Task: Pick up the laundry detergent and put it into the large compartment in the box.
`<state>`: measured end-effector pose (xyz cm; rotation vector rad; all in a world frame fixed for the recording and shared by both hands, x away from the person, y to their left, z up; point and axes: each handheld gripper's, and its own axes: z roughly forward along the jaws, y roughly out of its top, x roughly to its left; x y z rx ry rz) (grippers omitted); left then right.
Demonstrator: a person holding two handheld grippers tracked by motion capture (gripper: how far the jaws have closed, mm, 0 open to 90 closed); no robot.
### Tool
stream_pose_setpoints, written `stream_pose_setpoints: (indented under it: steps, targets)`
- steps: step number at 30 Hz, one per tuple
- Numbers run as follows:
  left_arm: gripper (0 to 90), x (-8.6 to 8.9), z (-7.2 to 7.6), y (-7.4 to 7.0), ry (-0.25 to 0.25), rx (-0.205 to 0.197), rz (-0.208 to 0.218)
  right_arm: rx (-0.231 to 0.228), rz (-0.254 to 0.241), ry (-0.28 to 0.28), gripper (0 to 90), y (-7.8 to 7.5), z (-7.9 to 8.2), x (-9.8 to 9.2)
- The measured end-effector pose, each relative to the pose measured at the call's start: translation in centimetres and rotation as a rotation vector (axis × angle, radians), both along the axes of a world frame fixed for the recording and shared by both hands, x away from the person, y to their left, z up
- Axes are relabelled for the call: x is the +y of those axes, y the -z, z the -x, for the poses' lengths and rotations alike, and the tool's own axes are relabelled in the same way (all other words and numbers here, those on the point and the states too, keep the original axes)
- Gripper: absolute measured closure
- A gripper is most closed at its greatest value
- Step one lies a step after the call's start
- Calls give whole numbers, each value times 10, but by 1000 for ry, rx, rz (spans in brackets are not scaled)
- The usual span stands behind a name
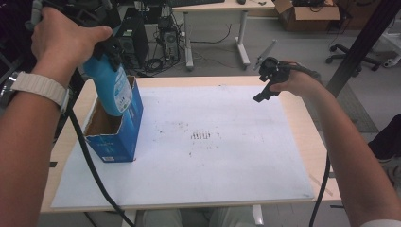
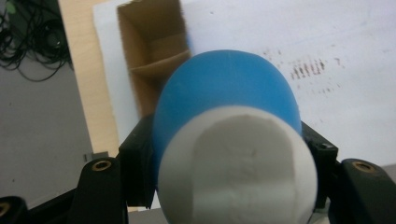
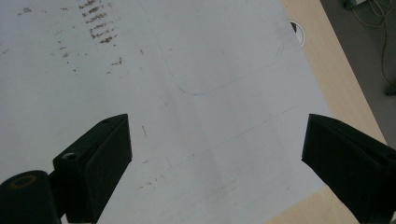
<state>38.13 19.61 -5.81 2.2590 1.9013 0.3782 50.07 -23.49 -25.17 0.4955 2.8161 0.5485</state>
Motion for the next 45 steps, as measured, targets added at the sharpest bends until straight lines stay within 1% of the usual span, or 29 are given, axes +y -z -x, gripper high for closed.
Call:
stream_pose_setpoints:
  steps: [3, 5, 11, 15, 16, 17, 18, 19, 21, 23, 25, 27, 31, 32, 33, 34, 39, 40, 45]
  targets:
    - [376, 7, -3, 2, -28, 0, 1, -2, 1, -1, 82, -1, 0, -1]
    - [376, 13, -7, 5, -57, -3, 2, -3, 1, 1, 82, -1, 0, -2]
    - [377, 22, -11, 10, -87, -18, 7, -2, 4, 5, 82, -1, 1, -2]
    - [377, 28, -15, 18, -108, -22, 8, -1, 6, 7, 82, -1, 0, -3]
    - [376, 30, -16, 21, -111, -22, 1, 0, 6, 7, 82, -1, 0, -3]
    - [377, 30, -16, 21, -111, -22, 1, 0, 8, 8, 82, -1, 0, -3]
    - [376, 32, -18, 26, -103, -24, -12, 0, 7, 9, 82, 0, 0, -3]
    - [377, 32, -18, 26, -103, -24, -12, 0, 7, 9, 82, 0, 0, -3]
    - [377, 35, -20, 34, -98, -24, -22, 2, 7, 9, 82, 0, 0, -3]
    - [376, 35, -21, 37, -99, -22, -22, 0, 6, 7, 82, 0, 0, -2]
    - [377, 37, -24, 46, -100, -22, -26, 1, 7, 7, 82, 0, -1, -2]
    - [377, 37, -24, 48, -97, -23, -29, 2, 12, 6, 82, 1, -1, -1]
    - [377, 38, -29, 61, -85, -20, -45, 4, 9, 6, 82, 2, -1, -1]
    - [377, 39, -31, 66, -86, -17, -48, 6, 8, 7, 82, 2, -1, -2]
    - [377, 40, -33, 74, -85, -14, -49, 4, 7, 8, 82, 2, -1, -2]
    - [377, 40, -33, 74, -85, -14, -49, 4, 7, 8, 82, 2, -1, -2]
    - [377, 46, -36, 98, -79, -2, -39, 3, 5, 16, 82, 0, 0, -6]
    - [377, 47, -36, 101, -79, 0, -37, 2, -3, 14, 82, 1, 1, -6]
    - [376, 51, -36, 117, -70, -1, -43, 7, 4, 18, 82, 2, 1, -8]
